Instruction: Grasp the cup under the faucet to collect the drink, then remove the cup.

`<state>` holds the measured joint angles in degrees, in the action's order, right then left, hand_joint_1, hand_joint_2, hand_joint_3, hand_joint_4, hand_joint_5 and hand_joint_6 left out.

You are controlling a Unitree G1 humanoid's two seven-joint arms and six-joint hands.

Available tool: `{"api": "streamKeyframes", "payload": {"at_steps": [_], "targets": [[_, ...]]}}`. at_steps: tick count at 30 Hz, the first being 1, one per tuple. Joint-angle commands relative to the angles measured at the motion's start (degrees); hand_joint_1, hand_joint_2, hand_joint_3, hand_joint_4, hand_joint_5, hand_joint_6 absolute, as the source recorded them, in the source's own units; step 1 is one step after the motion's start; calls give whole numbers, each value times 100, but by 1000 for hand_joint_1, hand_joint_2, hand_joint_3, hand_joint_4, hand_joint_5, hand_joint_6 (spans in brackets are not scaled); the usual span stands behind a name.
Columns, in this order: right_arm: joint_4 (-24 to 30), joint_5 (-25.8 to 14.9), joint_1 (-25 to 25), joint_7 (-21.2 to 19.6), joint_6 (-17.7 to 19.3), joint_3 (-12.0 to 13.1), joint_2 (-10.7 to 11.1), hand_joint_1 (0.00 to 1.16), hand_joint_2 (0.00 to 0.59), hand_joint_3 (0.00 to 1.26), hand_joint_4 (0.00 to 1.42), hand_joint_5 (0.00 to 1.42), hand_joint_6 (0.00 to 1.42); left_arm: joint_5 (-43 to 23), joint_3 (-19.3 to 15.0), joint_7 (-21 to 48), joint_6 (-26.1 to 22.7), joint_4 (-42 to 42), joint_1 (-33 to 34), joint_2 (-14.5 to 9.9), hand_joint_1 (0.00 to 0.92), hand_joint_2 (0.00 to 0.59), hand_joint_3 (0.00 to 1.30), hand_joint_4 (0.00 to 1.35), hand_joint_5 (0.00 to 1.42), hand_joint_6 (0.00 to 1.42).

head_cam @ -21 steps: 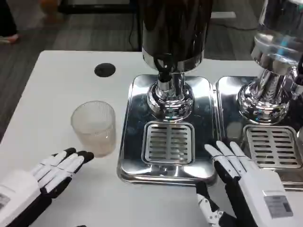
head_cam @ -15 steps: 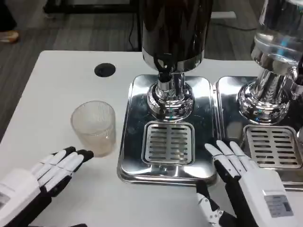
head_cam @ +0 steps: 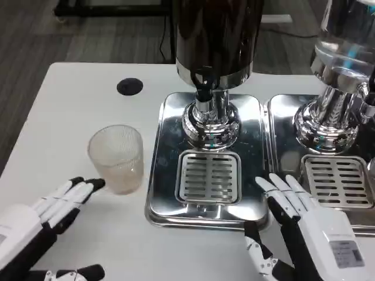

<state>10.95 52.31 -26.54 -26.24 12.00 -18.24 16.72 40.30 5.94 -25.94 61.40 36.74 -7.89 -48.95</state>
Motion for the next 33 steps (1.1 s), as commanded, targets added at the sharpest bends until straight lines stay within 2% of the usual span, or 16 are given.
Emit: {"api": "streamKeyframes", "payload": {"at_steps": [1,10,20,28,33], "targets": [[-34,-57,16,-18,-22,36,-16,412,485,226,141,95,195,-662,-55,438,-155,316,305,214,0,62,0,0,11,109],[-30,-78,-5,-31,-23,27,-61,412,485,240,151,97,207,-1512,-170,1255,-721,445,694,509,0,57,7,0,89,140],[-19,-134,-23,-16,-9,15,-70,412,485,250,164,107,226,-1853,-210,1907,-1623,376,1270,789,0,45,40,30,146,172],[-8,-165,-40,-25,0,-5,-87,412,485,259,174,110,251,-1616,85,2544,-2490,496,1988,915,0,34,31,31,145,168],[-2,-146,-75,-74,-15,-40,-147,412,485,268,174,111,270,-1577,293,2806,-2733,709,2363,985,0,25,0,0,120,148]]}}
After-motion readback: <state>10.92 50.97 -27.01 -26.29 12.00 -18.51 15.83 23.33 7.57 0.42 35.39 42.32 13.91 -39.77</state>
